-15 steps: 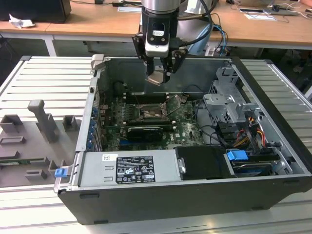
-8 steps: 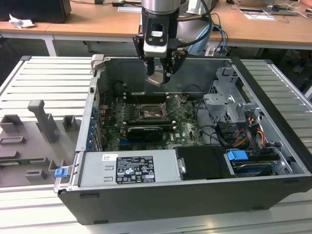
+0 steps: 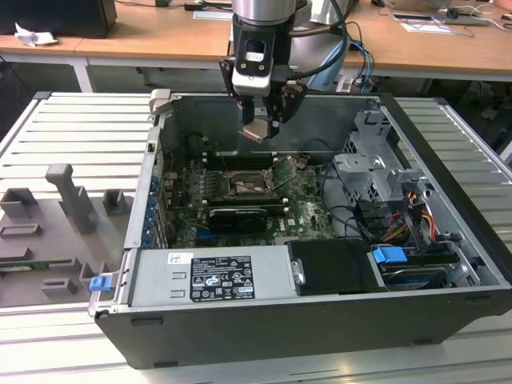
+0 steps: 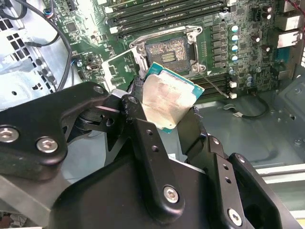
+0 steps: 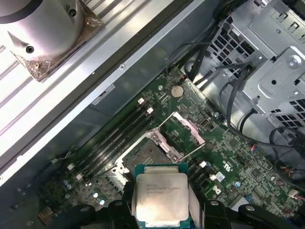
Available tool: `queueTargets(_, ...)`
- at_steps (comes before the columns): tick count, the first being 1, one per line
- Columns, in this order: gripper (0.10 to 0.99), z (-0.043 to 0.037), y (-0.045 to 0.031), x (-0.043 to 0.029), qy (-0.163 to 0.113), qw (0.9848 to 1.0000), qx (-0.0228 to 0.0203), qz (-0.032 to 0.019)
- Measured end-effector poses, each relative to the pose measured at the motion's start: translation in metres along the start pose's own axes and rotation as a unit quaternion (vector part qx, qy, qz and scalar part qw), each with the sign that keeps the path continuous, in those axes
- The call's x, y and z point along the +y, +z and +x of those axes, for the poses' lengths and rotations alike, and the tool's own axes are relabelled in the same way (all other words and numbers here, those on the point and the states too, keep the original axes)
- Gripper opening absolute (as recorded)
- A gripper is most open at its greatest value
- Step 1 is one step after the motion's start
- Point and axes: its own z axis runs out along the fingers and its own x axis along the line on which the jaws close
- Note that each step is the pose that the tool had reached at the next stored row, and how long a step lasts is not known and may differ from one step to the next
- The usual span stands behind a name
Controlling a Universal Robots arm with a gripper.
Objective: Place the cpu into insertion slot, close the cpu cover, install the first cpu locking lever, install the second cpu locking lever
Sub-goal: 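Place the cpu into insertion slot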
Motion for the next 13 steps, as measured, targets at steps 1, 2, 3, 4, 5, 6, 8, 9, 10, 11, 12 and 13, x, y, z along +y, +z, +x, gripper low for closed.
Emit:
queueTargets(1, 0.529, 0.0000, 0.0004, 0.0000, 0.004, 1.0000, -0.0006, 0.0000)
queueTargets(2, 0.529, 0.0000, 0.0009, -0.0001, 0.011, 0.9999, -0.0014, 0.0001)
queueTargets(3, 0.529, 0.0000, 0.0012, -0.0001, 0.016, 0.9999, -0.0019, 0.0002)
queueTargets(4, 0.529, 0.0000, 0.0015, -0.0001, 0.022, 0.9998, -0.0025, 0.0002)
queueTargets(5, 0.529, 0.0000, 0.0019, -0.0002, 0.030, 0.9996, -0.0035, 0.0002)
queueTargets(6, 0.529, 0.0000, 0.0024, -0.0002, 0.039, 0.9992, -0.0045, 0.0002)
queueTargets(8, 0.529, 0.0000, 0.0035, -0.0004, 0.064, 0.9979, -0.0071, 0.0002)
queueTargets(9, 0.529, 0.0000, 0.0038, -0.0004, 0.070, 0.9975, -0.0077, 0.0001)
queueTargets(10, 0.529, 0.0000, 0.0039, -0.0004, 0.074, 0.9972, -0.0081, 0.0001)
queueTargets(11, 0.529, 0.0000, 0.0040, -0.0004, 0.078, 0.9969, -0.0087, 0.0001)
queueTargets(12, 0.529, 0.0000, 0.0040, -0.0004, 0.081, 0.9967, -0.0091, 0.0002)
queueTargets(13, 0.529, 0.0000, 0.0041, -0.0004, 0.085, 0.9964, -0.0095, 0.0003)
